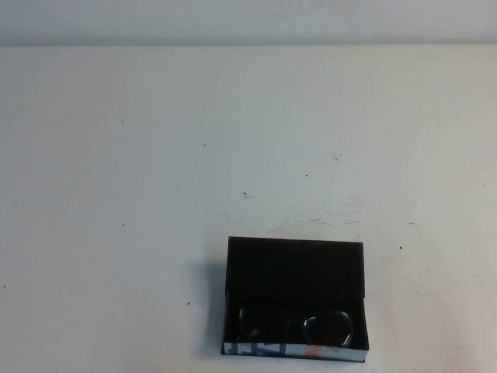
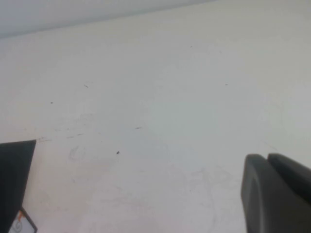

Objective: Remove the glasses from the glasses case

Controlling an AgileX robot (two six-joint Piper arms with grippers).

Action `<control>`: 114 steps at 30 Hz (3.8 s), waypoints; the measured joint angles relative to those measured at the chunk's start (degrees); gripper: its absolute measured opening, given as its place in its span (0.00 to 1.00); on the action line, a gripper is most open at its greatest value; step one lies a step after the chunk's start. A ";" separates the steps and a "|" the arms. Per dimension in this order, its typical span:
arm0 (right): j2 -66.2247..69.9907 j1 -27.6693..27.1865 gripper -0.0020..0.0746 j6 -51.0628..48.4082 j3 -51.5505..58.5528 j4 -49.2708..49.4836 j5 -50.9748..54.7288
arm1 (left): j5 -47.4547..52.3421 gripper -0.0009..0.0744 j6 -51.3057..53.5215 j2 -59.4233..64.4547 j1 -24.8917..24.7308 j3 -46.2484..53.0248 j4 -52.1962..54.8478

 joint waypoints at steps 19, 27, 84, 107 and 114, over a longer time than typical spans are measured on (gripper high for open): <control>0.00 0.00 0.00 0.00 0.00 3.18 -1.36 | 0.00 0.01 0.00 0.00 0.00 0.00 0.00; 0.00 0.00 0.00 0.00 0.00 3.18 -1.36 | 0.00 0.01 0.00 0.00 0.00 0.00 0.00; 52.12 0.00 0.00 -14.04 -54.66 18.88 27.20 | 0.00 0.01 0.00 0.00 -1.71 0.00 0.00; 73.66 0.12 0.00 -78.08 -67.02 72.11 46.50 | 0.00 0.01 0.00 0.00 -1.71 0.00 0.00; 74.22 7.44 0.00 -70.18 -77.99 38.73 47.05 | 0.00 0.01 0.00 0.00 -1.71 0.00 0.00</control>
